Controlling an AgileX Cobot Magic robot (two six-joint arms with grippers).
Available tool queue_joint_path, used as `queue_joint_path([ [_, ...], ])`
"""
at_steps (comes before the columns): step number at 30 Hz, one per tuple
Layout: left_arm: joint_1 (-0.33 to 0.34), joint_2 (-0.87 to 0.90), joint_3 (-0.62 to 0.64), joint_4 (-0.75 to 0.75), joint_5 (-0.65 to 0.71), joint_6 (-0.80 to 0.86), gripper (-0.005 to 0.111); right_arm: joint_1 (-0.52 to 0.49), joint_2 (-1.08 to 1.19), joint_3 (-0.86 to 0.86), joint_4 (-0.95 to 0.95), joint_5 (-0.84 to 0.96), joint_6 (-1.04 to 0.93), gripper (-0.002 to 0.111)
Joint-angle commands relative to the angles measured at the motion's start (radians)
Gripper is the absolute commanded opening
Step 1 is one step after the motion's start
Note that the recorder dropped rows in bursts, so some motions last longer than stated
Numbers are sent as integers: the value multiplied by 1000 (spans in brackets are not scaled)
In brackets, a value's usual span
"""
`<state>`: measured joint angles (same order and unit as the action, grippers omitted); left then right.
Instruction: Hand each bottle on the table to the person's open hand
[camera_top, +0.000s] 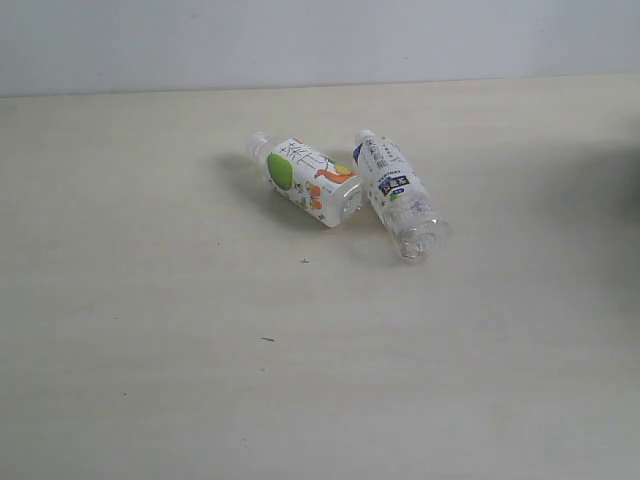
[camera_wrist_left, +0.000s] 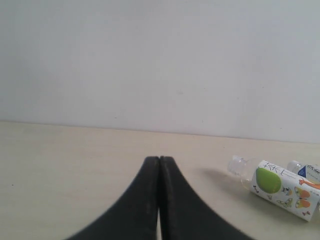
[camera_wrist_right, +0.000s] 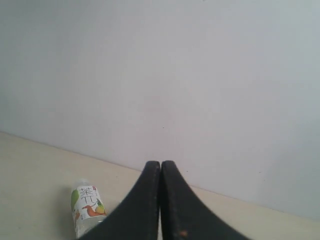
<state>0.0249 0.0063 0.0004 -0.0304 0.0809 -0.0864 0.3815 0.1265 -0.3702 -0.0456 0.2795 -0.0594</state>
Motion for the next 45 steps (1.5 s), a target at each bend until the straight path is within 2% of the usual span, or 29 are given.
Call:
queue_joint_path([
  [1, -4, -6, 0, -6, 0, 4, 0, 15, -15, 4, -51, 17, -1, 0],
  [10, -4, -6, 0, -6, 0, 4, 0, 26, -124, 4, -123, 34, 1, 0],
  [21, -4, -6, 0, -6, 0, 4, 0, 26, -126, 6, -123, 36, 3, 0],
  [27, -4, -6, 0, -6, 0, 4, 0, 26, -126, 66, -174, -50, 1, 0],
  [45, -4, -6, 0, -6, 0, 4, 0, 26, -126, 55, -176, -48, 59, 0],
])
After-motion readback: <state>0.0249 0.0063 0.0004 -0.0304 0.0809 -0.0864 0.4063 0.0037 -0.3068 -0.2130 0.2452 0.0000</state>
